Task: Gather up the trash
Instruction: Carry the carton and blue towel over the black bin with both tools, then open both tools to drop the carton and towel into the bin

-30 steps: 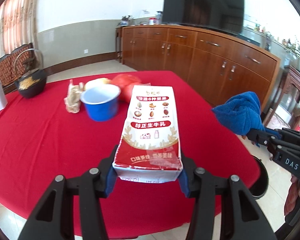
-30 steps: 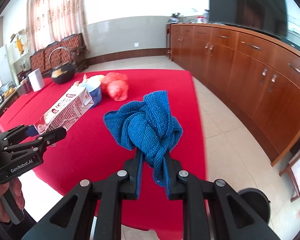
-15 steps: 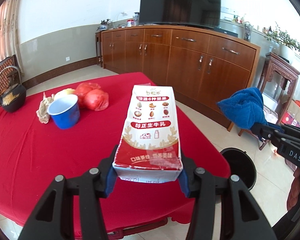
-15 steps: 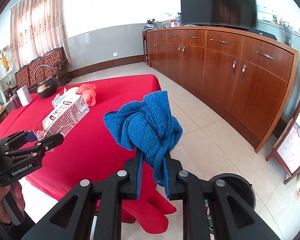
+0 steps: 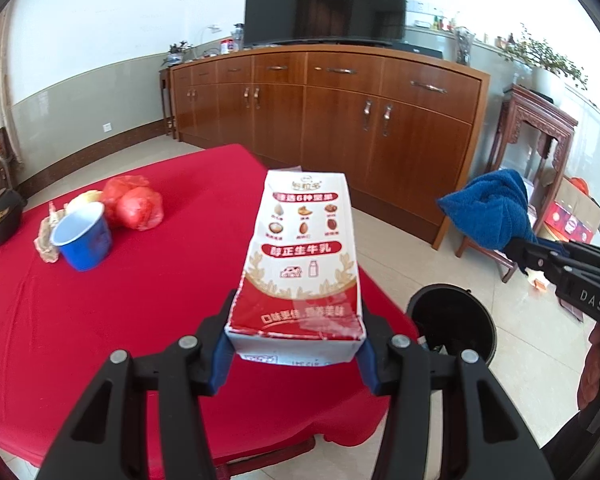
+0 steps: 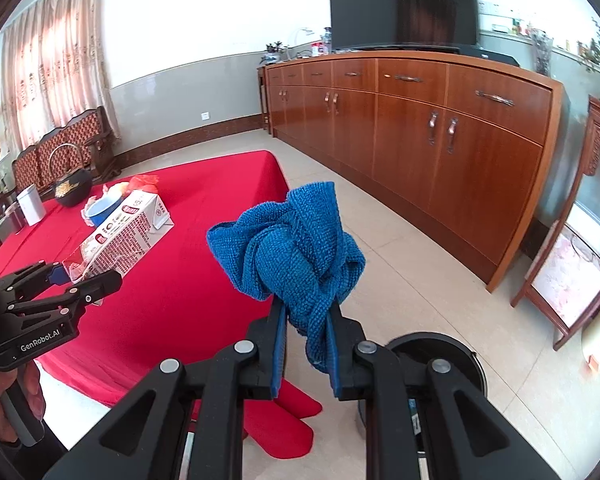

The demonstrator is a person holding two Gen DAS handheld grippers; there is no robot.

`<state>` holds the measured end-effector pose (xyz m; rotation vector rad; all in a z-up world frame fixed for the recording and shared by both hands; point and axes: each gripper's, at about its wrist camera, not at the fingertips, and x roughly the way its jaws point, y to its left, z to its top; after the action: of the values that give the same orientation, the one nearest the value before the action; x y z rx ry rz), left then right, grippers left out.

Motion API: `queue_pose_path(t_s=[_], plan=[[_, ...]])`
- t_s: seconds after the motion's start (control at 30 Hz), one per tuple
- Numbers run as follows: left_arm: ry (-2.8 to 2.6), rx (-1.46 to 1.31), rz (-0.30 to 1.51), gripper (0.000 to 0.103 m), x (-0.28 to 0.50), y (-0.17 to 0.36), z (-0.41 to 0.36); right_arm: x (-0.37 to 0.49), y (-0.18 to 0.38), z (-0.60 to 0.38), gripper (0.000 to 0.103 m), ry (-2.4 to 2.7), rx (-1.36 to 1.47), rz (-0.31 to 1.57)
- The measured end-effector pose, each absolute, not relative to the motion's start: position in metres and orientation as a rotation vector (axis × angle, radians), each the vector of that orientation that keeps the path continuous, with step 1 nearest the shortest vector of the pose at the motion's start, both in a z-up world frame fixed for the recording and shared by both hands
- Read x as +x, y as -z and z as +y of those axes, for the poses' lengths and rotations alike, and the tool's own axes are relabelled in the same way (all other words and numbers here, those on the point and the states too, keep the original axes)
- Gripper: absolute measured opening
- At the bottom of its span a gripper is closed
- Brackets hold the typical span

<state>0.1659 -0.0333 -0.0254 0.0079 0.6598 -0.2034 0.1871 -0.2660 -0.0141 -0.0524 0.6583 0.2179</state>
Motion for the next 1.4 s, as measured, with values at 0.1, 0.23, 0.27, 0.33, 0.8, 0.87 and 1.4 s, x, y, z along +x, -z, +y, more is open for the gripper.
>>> queue_pose_path(t_s=[0.1,0.23,0.27,0.33,0.8,0.87,1.4], plan=[[0.234,0.016,0.664,0.052,0.168,0.026,-0.047,0.182,0.017,-0.281,0.019,-0.188,-0.046,0.665],[0.276,0.027,0.67,0.052,0.168,0.029,-0.066,0.175,0.019,-0.302,0.019,-0.145,-0.036,0.672],[0.287,0.03,0.672,0.052,0.169,0.03,-0.072,0.174,0.02,-0.308,0.019,-0.134,-0.034,0.676],[0.304,0.035,0.677,0.052,0.169,0.031,-0.08,0.17,0.022,-0.32,0.019,-0.112,-0.03,0.68],[0.46,0.109,0.734,0.052,0.169,0.054,-0.162,0.15,0.048,-0.399,0.019,0.002,0.016,0.73],[0.473,0.118,0.745,0.052,0.17,0.058,-0.171,0.15,0.054,-0.408,0.019,0.011,0.021,0.74],[0.559,0.195,0.899,0.052,0.191,0.125,-0.227,0.17,0.129,-0.466,0.019,0.038,0.011,0.909]])
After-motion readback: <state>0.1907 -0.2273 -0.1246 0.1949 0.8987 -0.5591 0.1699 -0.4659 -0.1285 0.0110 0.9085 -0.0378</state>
